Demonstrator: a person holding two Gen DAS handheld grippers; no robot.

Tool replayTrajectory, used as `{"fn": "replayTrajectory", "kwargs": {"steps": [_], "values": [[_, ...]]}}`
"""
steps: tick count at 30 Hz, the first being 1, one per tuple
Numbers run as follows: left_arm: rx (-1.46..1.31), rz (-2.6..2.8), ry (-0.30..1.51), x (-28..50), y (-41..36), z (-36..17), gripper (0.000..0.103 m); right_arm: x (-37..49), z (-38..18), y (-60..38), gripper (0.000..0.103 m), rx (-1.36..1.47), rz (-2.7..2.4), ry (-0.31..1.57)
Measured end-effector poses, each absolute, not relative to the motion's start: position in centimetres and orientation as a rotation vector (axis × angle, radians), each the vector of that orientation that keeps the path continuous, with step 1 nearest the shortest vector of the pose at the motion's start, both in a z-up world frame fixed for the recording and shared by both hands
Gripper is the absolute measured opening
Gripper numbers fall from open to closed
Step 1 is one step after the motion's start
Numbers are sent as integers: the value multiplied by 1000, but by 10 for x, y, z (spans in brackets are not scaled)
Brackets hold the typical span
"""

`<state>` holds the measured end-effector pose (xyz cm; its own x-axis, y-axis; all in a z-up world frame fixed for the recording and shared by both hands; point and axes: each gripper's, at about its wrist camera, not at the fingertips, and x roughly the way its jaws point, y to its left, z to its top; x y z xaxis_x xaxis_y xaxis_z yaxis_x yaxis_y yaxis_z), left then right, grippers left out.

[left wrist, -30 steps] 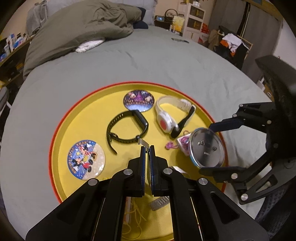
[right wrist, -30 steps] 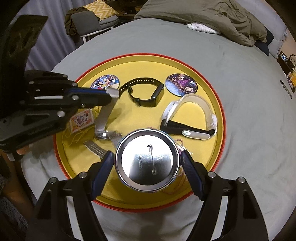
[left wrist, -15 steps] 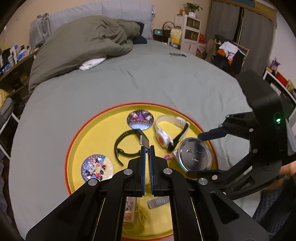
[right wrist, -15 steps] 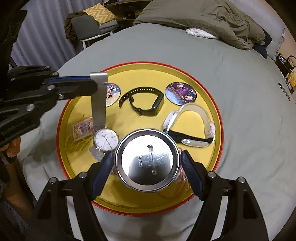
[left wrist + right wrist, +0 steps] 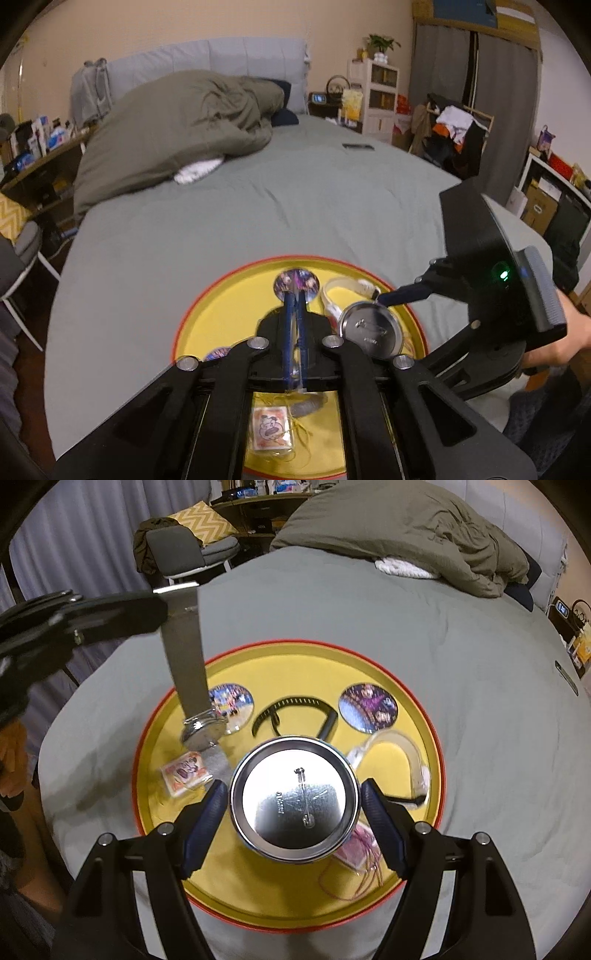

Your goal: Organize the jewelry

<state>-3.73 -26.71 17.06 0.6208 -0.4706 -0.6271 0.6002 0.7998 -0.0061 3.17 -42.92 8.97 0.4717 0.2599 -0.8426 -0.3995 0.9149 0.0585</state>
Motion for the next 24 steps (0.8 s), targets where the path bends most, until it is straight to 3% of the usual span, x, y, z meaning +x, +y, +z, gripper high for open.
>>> {"fn": "replayTrajectory", "kwargs": {"steps": [9,15,18,19,20,24], "values": [[164,-597,600,-37,-240,199,0,40,103,-410,70,-139,417,976],[194,-625,743,-19,-242,159,0,42,97,-412,70,-135,402,988],[264,-625,823,-8,-253,125,28,43,93,-417,70,-133,388,998],[288,-628,839,-6,-258,116,48,43,92,-419,70,-131,384,1000],[308,-635,846,-5,-263,109,59,44,91,-420,70,-130,383,1002],[417,-664,888,-4,-287,78,69,45,89,-429,70,-123,373,1005]]}}
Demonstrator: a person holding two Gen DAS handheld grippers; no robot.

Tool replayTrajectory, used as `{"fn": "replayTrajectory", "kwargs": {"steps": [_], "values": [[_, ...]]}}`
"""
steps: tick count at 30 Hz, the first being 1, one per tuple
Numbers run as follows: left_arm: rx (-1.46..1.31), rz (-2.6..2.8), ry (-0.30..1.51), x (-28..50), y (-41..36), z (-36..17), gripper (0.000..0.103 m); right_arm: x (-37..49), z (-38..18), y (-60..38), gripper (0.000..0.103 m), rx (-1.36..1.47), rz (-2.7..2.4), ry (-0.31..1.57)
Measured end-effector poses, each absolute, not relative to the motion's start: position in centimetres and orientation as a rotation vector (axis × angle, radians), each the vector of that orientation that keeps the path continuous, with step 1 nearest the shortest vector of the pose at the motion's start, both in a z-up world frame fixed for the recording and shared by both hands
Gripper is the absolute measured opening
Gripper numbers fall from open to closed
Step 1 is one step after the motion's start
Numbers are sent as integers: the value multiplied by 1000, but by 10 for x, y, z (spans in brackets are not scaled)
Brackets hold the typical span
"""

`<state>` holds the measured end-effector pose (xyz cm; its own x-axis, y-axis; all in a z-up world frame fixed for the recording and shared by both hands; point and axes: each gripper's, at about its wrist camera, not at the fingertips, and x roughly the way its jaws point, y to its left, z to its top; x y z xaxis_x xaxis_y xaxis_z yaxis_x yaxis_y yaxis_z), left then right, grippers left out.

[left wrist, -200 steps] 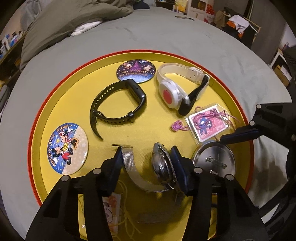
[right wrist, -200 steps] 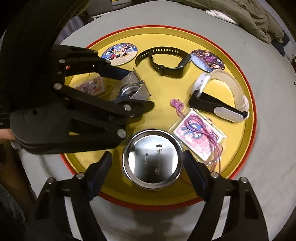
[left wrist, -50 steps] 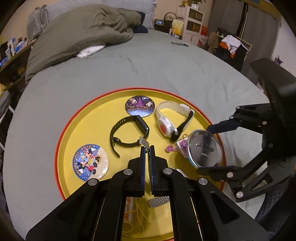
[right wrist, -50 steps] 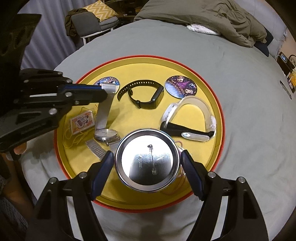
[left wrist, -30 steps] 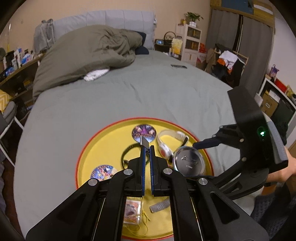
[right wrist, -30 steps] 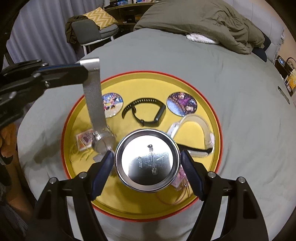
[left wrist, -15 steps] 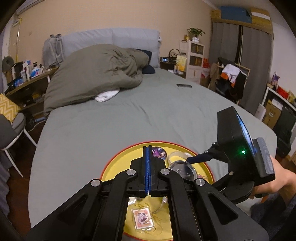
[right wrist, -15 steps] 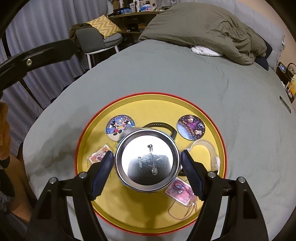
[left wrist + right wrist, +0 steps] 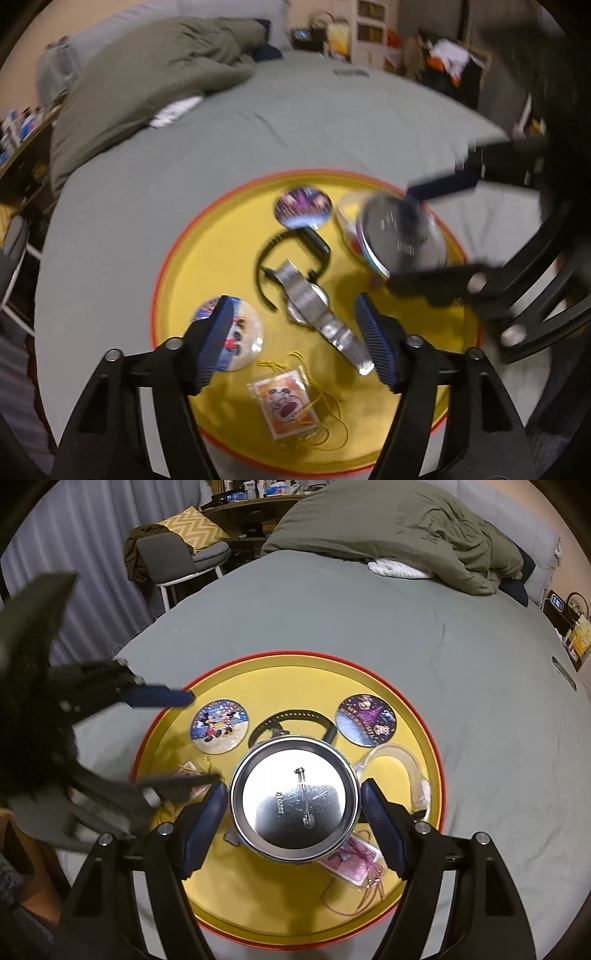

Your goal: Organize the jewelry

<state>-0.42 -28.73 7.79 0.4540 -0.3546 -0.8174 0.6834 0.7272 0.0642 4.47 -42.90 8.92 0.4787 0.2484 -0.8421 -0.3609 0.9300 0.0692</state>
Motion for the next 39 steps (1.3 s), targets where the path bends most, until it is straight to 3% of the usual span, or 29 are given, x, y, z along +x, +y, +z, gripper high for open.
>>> {"fn": "replayTrajectory", "kwargs": {"steps": [2,14,16,17,18,19,39], "values": [[446,-671,912,-5,-297,62,74,45,88,-432,70,-120,368,1007],[313,-638,1046,23,-299,6,74,45,88,-453,70,-85,365,1000],[309,-631,1031,23,-297,4,68,45,90,-455,70,-81,367,994],[315,-619,1022,24,-298,4,51,45,91,-455,70,-79,367,991],[307,-617,1010,24,-297,5,40,45,92,-455,70,-77,368,987],[291,-615,1013,23,-297,5,38,44,93,-456,70,-76,367,984],[203,-647,882,9,-285,73,35,50,108,-459,70,-50,351,945]]}}
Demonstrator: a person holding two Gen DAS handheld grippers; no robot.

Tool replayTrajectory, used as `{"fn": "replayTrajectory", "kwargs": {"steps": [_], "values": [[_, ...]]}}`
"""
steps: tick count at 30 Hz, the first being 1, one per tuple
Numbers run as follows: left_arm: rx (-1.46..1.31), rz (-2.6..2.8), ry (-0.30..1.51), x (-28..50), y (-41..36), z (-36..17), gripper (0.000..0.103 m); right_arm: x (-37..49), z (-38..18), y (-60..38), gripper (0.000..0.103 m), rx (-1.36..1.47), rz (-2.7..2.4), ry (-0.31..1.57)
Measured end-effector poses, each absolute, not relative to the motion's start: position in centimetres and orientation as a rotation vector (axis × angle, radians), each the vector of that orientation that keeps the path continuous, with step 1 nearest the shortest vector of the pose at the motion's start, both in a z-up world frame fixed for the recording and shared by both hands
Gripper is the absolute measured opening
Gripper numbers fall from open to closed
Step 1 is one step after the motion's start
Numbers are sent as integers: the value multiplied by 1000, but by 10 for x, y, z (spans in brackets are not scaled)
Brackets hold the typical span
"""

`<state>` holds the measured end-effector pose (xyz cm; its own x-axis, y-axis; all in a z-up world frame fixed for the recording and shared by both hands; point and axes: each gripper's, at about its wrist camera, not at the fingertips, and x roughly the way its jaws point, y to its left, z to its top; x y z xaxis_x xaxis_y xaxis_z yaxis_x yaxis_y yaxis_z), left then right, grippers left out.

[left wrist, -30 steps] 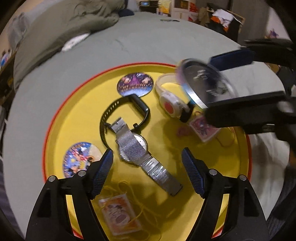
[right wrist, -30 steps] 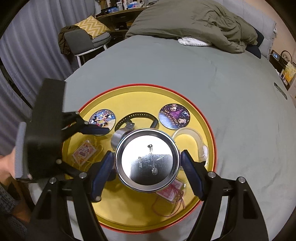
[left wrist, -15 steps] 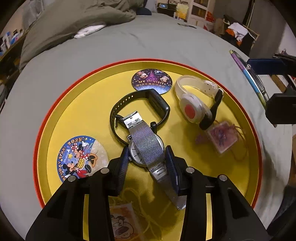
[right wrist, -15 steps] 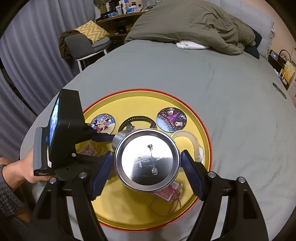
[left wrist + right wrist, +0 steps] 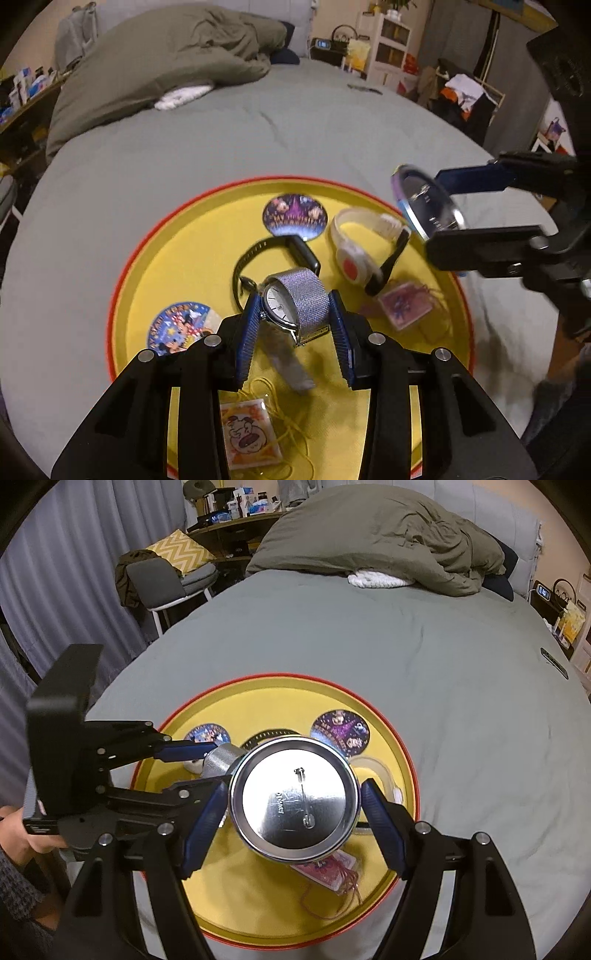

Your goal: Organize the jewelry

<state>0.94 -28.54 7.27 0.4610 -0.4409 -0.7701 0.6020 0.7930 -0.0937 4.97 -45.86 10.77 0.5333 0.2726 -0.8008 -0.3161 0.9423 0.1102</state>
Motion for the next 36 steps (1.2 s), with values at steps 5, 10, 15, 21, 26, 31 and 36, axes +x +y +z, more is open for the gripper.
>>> {"fn": "replayTrajectory", "kwargs": {"steps": [5,10,15,21,26,31,36], "values": [[182,-648,855,8,-276,88,35,53,112,-451,70,-39,359,935],[179,-651,829,7,-271,98,35,56,113,-442,70,-43,365,934],[168,-648,801,5,-262,113,35,58,117,-441,70,-36,364,920],[145,-623,762,5,-242,133,35,62,127,-432,70,-32,369,892],[109,-574,727,10,-213,153,35,67,135,-417,70,-28,387,873],[46,-484,699,23,-167,170,35,74,144,-387,70,-42,424,854],[15,-375,684,35,-119,179,35,82,149,-345,70,-72,474,839]]}}
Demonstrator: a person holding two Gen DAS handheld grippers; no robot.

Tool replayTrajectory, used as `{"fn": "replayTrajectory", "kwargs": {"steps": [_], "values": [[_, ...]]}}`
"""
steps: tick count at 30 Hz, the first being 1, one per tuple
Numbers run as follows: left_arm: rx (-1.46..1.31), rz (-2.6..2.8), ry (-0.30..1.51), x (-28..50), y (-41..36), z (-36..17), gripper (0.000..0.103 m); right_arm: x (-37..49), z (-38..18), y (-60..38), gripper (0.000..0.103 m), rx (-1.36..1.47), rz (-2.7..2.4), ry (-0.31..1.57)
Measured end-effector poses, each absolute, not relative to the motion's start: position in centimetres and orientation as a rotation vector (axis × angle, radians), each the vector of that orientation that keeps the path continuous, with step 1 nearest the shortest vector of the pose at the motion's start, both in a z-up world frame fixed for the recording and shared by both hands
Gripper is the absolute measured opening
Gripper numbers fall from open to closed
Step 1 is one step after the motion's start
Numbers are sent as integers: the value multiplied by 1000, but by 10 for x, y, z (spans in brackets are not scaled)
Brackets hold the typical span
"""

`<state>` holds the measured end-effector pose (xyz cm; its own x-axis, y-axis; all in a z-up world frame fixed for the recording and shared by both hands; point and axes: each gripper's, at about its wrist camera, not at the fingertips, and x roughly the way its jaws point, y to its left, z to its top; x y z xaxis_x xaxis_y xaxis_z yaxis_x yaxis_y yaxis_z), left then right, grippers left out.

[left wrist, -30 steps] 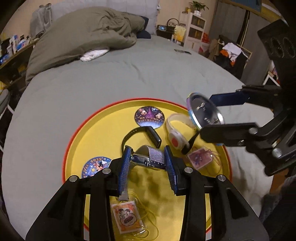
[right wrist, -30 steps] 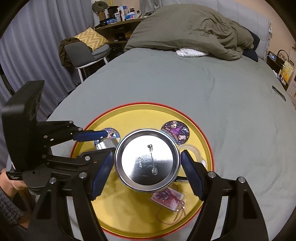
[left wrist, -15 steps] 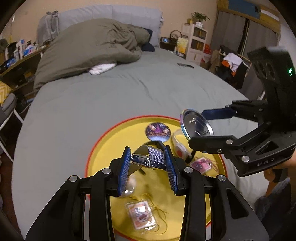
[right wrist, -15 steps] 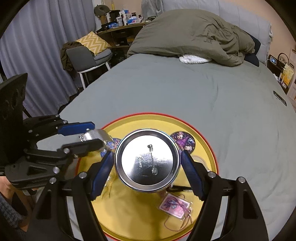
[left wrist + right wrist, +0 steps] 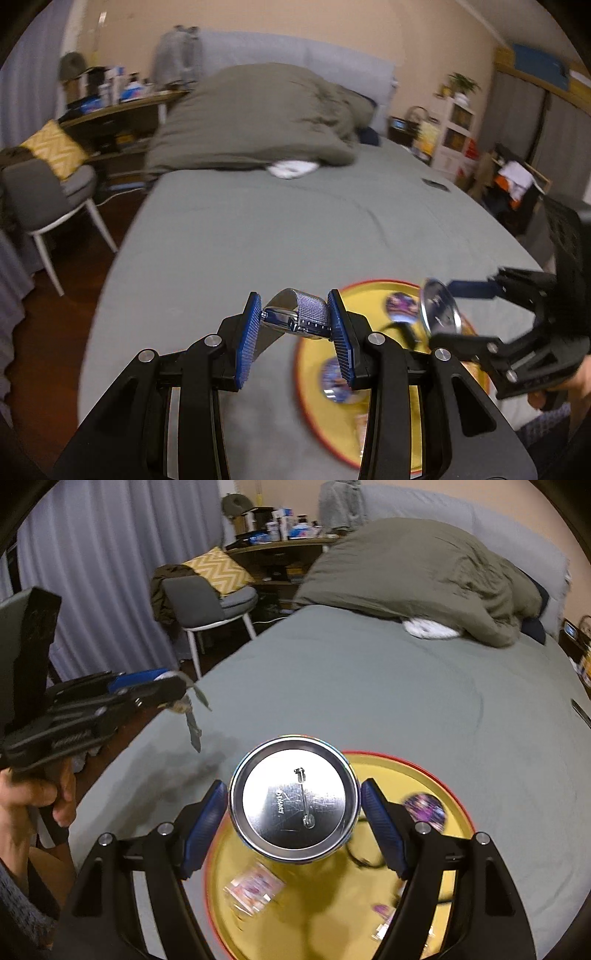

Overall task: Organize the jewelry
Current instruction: 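Carry the watch and silver tin off the tray and set them on the bedspread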

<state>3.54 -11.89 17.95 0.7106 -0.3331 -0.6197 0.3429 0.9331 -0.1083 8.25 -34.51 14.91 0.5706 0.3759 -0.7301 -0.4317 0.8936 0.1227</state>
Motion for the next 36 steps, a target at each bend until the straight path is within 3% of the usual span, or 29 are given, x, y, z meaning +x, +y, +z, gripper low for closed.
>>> {"fn": "replayTrajectory", "kwargs": {"steps": [12,30,34,36], "values": [[-38,-238,824,70,-26,126,35,119,100,-235,70,-157,541,921],[-59,-197,955,106,-4,52,35,193,7,-160,70,-226,431,1169],[-86,-194,974,108,0,45,36,183,-3,-154,86,-277,382,1137],[-98,-198,960,106,-1,51,42,179,0,-161,88,-258,368,1122]]}}
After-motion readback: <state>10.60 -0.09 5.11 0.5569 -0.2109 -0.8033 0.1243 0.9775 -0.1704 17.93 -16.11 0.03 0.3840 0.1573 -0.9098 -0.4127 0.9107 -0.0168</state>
